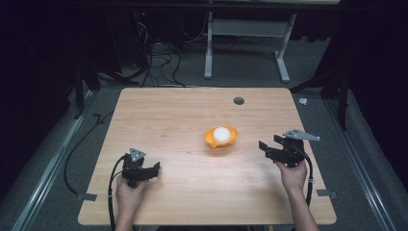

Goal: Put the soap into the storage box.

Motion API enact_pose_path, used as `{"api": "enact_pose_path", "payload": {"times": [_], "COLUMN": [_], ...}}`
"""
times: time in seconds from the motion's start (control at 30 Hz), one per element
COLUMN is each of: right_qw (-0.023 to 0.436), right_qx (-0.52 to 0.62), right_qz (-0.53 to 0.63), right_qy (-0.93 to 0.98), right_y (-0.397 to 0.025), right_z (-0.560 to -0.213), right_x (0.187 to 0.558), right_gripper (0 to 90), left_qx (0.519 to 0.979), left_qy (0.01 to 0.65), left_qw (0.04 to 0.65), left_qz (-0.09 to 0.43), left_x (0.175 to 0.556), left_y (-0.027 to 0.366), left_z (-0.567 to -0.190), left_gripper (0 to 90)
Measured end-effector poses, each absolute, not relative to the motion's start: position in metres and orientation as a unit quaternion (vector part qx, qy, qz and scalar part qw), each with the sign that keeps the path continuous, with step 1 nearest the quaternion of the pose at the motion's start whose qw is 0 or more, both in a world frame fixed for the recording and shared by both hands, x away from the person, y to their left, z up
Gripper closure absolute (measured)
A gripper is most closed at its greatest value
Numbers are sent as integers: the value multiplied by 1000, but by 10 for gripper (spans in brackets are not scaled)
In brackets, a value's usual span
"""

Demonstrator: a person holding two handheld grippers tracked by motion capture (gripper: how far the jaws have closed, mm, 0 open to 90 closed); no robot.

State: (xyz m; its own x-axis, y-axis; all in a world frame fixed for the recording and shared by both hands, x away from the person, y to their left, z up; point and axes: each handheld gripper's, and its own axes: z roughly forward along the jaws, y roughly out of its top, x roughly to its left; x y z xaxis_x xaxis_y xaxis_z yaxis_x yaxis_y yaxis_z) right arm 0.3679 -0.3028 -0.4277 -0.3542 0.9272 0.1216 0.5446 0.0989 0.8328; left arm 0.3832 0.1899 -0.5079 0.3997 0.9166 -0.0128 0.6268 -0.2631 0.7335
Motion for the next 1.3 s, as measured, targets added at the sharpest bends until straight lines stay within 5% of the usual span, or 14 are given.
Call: {"api": "enact_pose_path", "payload": {"times": [1.3], "right_qw": [187], "right_qx": [534], "right_qz": [421], "right_qy": [709], "right_y": [-296], "right_z": [-462], "right_x": [354], "right_gripper": [299], "left_qx": [765], "left_qy": [504], "left_qw": [338], "left_qz": [214], "left_x": [383], "left_y": [190], "left_z": [-508], "left_gripper": [204]}}
